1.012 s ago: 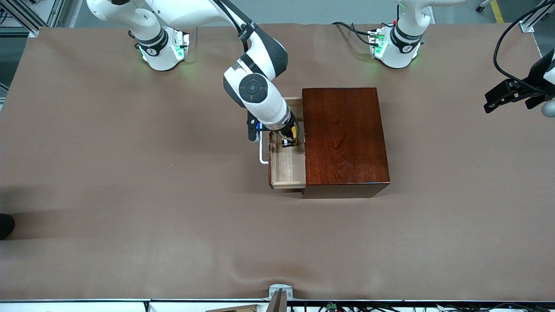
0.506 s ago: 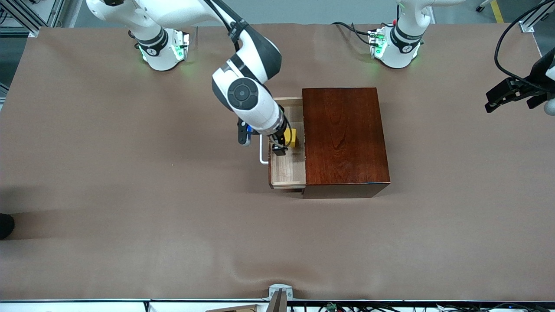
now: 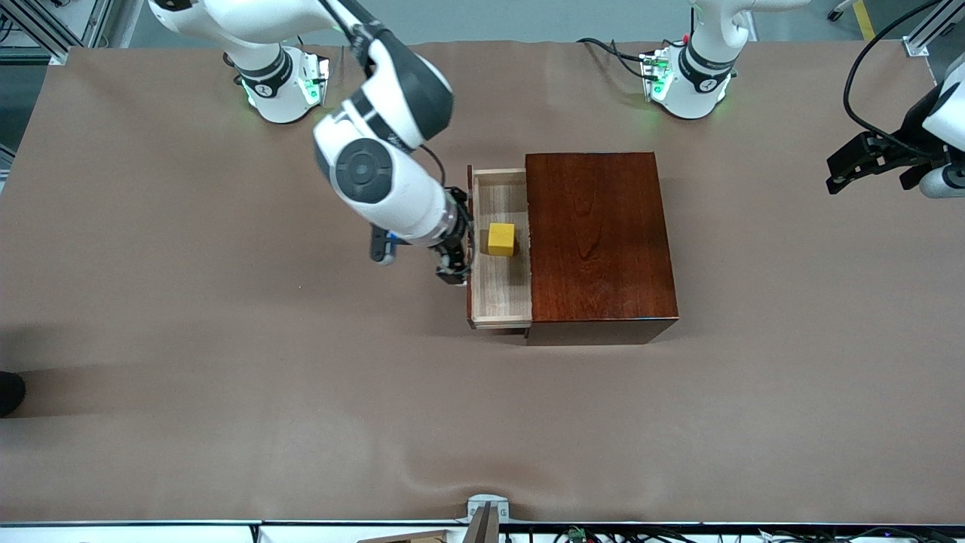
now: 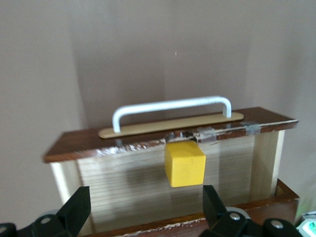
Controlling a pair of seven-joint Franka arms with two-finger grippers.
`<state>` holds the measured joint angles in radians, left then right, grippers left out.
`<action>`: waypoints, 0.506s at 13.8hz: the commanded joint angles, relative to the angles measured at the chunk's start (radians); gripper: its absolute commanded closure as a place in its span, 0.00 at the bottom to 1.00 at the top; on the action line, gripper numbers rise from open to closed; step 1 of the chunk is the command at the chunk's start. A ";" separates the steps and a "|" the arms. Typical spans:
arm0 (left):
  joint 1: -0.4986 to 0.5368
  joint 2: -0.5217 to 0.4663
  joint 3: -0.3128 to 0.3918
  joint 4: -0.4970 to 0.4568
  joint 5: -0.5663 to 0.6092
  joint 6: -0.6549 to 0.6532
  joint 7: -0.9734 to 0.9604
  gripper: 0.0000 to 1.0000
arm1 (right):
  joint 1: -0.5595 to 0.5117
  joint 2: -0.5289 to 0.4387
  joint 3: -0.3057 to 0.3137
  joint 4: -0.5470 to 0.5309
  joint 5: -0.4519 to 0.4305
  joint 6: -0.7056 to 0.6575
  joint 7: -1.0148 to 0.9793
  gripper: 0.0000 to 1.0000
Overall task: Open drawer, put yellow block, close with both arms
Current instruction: 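Withdraw the right gripper while the left gripper reaches the drawer front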
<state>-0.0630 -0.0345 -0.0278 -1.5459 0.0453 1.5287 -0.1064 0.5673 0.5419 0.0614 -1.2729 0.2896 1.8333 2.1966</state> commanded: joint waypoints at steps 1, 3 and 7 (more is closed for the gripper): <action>-0.001 -0.002 -0.017 0.013 -0.022 -0.013 0.001 0.00 | -0.065 -0.040 0.012 0.035 0.011 -0.081 -0.035 0.00; -0.017 0.024 -0.059 0.026 -0.021 -0.013 -0.007 0.00 | -0.104 -0.052 0.008 0.059 0.010 -0.107 -0.040 0.00; -0.060 0.134 -0.188 0.099 -0.025 -0.013 -0.284 0.00 | -0.147 -0.072 0.000 0.108 -0.004 -0.169 -0.223 0.00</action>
<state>-0.0955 0.0214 -0.1659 -1.5354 0.0387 1.5311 -0.2589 0.4378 0.4790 0.0566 -1.1908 0.2889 1.7143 2.0606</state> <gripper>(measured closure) 0.000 0.000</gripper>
